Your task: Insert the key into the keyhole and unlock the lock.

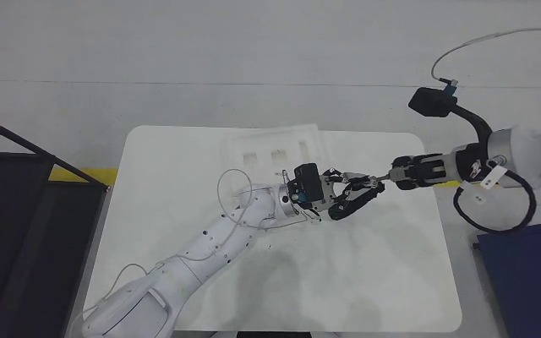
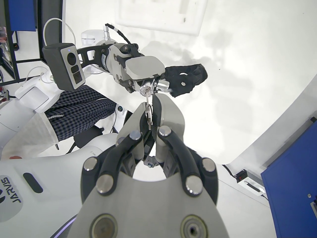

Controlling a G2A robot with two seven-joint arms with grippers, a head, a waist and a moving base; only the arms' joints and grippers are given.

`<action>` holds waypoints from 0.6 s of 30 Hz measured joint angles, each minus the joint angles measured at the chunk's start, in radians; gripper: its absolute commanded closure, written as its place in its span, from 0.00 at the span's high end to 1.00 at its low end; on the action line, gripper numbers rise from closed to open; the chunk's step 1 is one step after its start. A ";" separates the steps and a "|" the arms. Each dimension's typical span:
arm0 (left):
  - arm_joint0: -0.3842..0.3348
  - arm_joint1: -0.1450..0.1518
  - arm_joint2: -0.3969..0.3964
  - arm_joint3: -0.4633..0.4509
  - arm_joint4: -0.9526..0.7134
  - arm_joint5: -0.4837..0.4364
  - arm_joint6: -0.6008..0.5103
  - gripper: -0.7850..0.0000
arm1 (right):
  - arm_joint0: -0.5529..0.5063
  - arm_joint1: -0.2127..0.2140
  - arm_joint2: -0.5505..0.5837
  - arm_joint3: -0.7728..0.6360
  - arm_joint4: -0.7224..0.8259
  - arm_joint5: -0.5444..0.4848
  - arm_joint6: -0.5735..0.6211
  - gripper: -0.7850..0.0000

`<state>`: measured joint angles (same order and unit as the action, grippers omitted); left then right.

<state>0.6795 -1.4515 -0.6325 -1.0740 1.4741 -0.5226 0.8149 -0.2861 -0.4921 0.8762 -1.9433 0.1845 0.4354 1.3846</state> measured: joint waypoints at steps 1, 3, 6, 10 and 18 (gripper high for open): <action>0.001 -0.001 -0.001 0.000 0.002 -0.001 -0.001 0.00 | 0.004 -0.001 -0.007 0.000 0.001 0.001 -0.001 0.00; 0.002 -0.003 -0.003 -0.001 0.004 -0.001 -0.002 0.00 | 0.011 -0.002 -0.017 0.002 0.003 0.002 -0.002 0.00; 0.004 -0.006 -0.006 -0.002 0.007 -0.003 -0.002 0.00 | 0.021 -0.004 -0.032 0.007 0.005 0.003 -0.003 0.00; 0.007 -0.010 -0.013 0.000 0.015 0.005 -0.008 0.00 | 0.038 -0.004 -0.052 0.011 0.009 0.005 -0.005 0.00; 0.012 -0.015 -0.025 0.000 0.031 0.017 -0.033 0.00 | 0.072 -0.004 -0.107 0.015 0.012 0.016 -0.016 0.00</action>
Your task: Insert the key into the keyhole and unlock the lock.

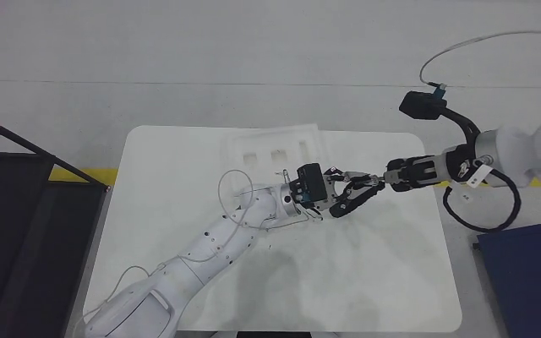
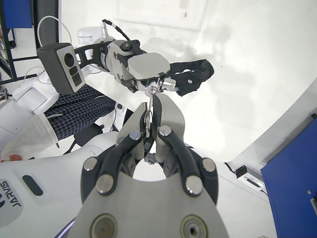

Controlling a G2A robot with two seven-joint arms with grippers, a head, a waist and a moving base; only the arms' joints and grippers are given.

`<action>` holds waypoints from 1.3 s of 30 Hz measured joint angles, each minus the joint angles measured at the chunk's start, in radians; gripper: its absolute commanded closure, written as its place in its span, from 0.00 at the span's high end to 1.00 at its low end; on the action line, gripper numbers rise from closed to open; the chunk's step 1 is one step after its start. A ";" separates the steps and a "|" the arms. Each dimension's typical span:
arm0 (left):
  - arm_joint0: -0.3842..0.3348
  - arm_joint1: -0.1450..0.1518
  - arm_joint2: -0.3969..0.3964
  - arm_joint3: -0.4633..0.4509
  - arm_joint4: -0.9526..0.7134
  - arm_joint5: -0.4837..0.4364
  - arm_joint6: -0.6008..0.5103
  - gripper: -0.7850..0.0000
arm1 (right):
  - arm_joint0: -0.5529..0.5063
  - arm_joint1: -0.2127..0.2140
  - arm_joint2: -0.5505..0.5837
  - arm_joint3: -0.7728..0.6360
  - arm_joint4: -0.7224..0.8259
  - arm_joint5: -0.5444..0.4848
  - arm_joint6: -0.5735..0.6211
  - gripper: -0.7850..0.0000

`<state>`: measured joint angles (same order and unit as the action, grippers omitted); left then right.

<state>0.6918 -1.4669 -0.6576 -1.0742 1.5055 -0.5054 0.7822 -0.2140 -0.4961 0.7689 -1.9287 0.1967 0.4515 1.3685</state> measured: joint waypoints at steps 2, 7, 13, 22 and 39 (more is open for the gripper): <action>0.002 -0.002 -0.001 -0.001 0.002 -0.002 -0.005 0.00 | 0.011 0.000 -0.015 0.000 0.005 0.006 -0.006 0.00; 0.006 -0.006 -0.005 -0.001 0.008 -0.006 -0.011 0.00 | 0.042 0.000 -0.049 0.000 0.012 0.016 -0.016 0.00; 0.012 -0.009 -0.016 0.001 0.005 -0.014 -0.009 0.00 | 0.073 0.000 -0.086 0.003 0.023 0.019 -0.018 1.00; 0.022 -0.009 -0.040 -0.001 -0.014 -0.053 -0.017 0.00 | 0.106 0.007 -0.077 0.009 0.033 -0.009 -0.028 1.00; 0.072 0.008 -0.134 -0.058 -0.199 -0.234 -0.181 0.00 | -0.136 0.078 0.073 0.036 0.062 -0.676 -0.318 1.00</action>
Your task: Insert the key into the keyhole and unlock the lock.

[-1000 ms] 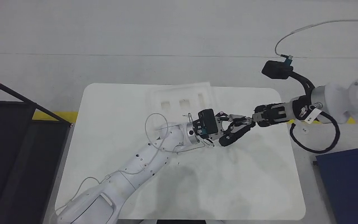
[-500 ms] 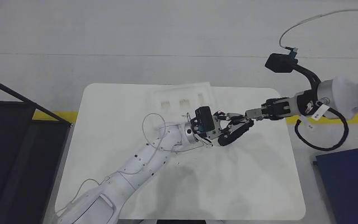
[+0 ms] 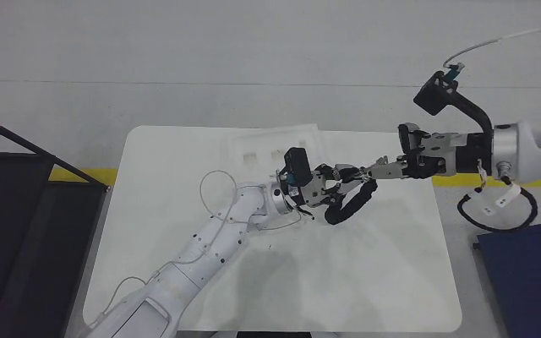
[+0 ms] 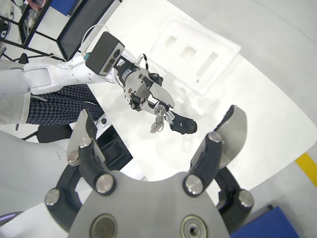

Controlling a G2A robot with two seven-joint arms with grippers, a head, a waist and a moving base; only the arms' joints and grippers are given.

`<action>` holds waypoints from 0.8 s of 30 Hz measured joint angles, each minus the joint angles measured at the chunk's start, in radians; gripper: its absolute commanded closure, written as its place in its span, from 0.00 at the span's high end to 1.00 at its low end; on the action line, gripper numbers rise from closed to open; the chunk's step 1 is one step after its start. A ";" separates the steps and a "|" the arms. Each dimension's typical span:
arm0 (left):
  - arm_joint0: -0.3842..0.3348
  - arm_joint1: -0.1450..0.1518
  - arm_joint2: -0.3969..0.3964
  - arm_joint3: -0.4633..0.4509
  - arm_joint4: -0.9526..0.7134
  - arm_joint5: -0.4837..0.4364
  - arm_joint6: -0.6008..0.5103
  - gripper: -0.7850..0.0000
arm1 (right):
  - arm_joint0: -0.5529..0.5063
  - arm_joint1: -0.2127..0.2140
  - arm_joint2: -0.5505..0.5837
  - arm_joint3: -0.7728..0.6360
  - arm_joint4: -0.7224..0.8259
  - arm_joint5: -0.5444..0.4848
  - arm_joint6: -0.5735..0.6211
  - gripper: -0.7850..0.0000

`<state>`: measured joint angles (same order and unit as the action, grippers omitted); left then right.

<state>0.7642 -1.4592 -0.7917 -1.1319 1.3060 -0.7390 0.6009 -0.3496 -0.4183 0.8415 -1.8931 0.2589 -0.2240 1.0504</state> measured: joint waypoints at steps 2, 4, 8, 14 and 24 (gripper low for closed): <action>0.010 0.001 -0.010 -0.007 -0.024 -0.011 -0.013 0.00 | -0.037 0.015 0.027 0.001 -0.004 -0.061 -0.009 1.00; 0.019 0.002 -0.018 -0.015 -0.051 -0.023 -0.028 0.00 | -0.070 0.031 0.057 0.003 -0.006 -0.107 -0.022 1.00; 0.033 0.002 -0.032 -0.025 -0.105 -0.048 -0.060 0.00 | -0.137 0.059 0.113 0.008 -0.005 -0.168 -0.060 1.00; 0.041 0.002 -0.043 -0.037 -0.145 -0.076 -0.109 0.00 | -0.162 0.067 0.130 0.008 0.000 -0.185 -0.081 1.00; 0.035 -0.003 -0.040 -0.036 -0.129 -0.095 -0.111 0.00 | -0.161 0.060 0.139 -0.026 -0.131 -0.253 -0.099 1.00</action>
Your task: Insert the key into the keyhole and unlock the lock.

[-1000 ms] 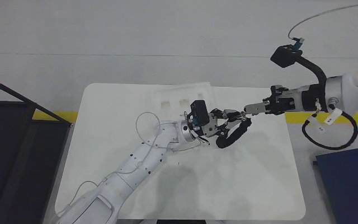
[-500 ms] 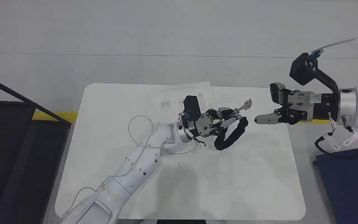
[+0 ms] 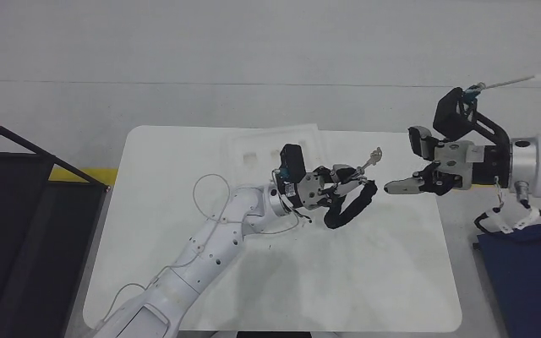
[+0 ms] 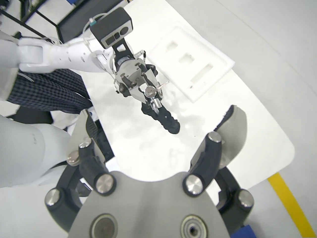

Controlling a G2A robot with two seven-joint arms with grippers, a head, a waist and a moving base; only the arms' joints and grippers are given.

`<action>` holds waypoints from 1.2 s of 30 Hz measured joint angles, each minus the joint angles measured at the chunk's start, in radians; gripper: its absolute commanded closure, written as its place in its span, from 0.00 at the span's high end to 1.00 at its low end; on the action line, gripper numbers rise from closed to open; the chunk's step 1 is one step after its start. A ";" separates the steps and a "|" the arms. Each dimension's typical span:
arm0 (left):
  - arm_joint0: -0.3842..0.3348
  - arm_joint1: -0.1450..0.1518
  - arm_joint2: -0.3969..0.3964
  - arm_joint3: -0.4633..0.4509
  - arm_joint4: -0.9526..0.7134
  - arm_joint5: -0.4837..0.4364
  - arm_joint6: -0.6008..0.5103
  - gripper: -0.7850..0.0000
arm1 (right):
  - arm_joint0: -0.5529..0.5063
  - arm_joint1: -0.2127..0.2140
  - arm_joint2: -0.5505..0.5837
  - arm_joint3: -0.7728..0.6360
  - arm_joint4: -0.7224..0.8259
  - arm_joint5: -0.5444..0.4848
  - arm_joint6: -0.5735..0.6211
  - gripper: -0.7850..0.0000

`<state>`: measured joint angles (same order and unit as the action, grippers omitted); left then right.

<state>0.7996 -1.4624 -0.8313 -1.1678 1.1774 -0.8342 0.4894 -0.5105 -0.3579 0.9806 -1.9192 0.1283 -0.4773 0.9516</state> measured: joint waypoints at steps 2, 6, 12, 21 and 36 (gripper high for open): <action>-0.004 -0.002 0.003 0.006 0.005 -0.007 0.005 0.00 | -0.008 -0.007 0.003 -0.002 -0.069 -0.071 -0.083 1.00; -0.011 -0.007 0.009 0.022 0.008 -0.013 0.015 0.00 | -0.034 -0.016 0.006 0.007 -0.199 -0.192 -0.203 1.00; -0.019 -0.016 0.019 0.044 0.003 -0.015 0.028 0.00 | -0.077 -0.019 0.030 0.003 -0.309 -0.312 -0.325 1.00; -0.032 -0.029 0.026 0.069 -0.010 -0.017 0.034 0.00 | -0.104 -0.026 0.053 -0.031 -0.435 -0.460 -0.381 1.00; -0.041 -0.043 0.030 0.091 -0.009 -0.022 0.044 0.00 | -0.102 -0.051 0.035 -0.059 -0.529 -0.515 -0.376 1.00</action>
<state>0.7588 -1.5055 -0.8017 -1.0771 1.1683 -0.8557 0.5329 -0.6128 -0.4089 1.0152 -1.9778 -0.4002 -0.9926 0.5755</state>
